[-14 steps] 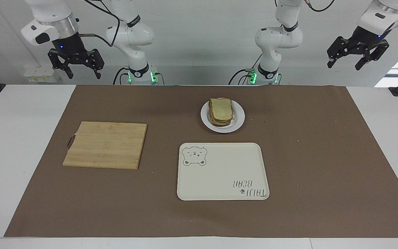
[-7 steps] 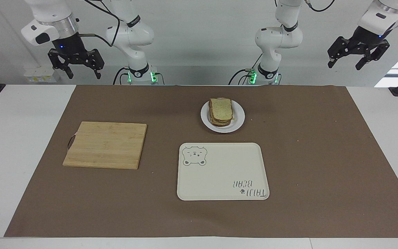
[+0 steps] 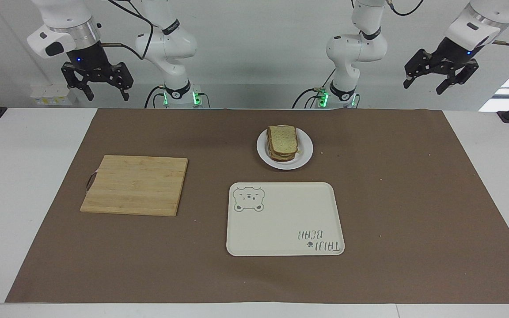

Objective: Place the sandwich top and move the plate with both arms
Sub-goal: 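Reach the left gripper toward the edge of the white plate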

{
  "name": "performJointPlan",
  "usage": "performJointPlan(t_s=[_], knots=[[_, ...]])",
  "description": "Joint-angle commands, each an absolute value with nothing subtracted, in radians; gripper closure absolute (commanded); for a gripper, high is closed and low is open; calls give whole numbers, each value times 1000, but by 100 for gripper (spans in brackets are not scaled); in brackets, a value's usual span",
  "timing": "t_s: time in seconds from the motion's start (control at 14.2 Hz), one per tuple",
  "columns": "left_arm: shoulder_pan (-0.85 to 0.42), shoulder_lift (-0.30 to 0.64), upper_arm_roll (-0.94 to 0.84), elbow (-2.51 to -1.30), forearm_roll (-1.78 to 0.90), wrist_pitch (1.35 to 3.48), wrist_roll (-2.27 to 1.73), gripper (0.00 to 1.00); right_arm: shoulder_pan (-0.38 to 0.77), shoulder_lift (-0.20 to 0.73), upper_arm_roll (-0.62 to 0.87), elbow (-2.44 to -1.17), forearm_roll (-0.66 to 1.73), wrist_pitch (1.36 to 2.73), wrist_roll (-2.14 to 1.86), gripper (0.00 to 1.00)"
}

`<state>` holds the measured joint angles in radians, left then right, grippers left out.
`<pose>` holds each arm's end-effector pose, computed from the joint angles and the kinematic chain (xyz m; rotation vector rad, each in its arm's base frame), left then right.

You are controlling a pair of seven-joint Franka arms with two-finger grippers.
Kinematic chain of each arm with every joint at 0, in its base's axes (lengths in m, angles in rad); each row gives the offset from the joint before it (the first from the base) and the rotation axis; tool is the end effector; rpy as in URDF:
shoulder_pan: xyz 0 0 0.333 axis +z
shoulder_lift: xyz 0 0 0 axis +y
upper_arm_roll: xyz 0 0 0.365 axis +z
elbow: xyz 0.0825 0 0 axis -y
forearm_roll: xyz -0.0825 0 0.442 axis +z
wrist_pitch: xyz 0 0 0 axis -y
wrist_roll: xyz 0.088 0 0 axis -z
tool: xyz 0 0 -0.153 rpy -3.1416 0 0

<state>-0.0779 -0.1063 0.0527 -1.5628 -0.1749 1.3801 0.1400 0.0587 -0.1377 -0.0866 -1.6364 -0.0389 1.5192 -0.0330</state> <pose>0.5480 -0.0411 0.6804 2.9438 -0.2840 -0.0978 0.5573 -0.0252 0.6686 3.1139 0.0053 0.0298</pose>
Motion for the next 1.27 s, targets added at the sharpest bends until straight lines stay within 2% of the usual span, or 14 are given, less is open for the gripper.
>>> performJointPlan(t_s=[0.0, 0.07, 0.35, 0.84, 0.91, 1.2], knots=[[-133, -242, 57, -1872, -273, 1570, 138, 0, 52, -147, -86, -1634, -20, 1506, -57, 0], [-152, -267, 55, -1955, -297, 1638, 140, 0, 52, -147, -86, -1634, -20, 1508, -57, 0], [-225, -270, 57, -2193, -429, 1899, 191, 0, 52, -147, -86, -1634, -20, 1508, -57, 0], [-221, -258, 61, -2498, -779, 2055, 584, 0, 52, -147, -86, -1634, -18, 1508, -57, 0], [-222, -247, 61, -2537, -820, 2097, 644, 0, 52, -147, -86, -1634, -20, 1508, -57, 0], [-222, -206, 61, -2557, -894, 2108, 742, 0, 52, -147, -86, -1634, -20, 1508, -57, 0]])
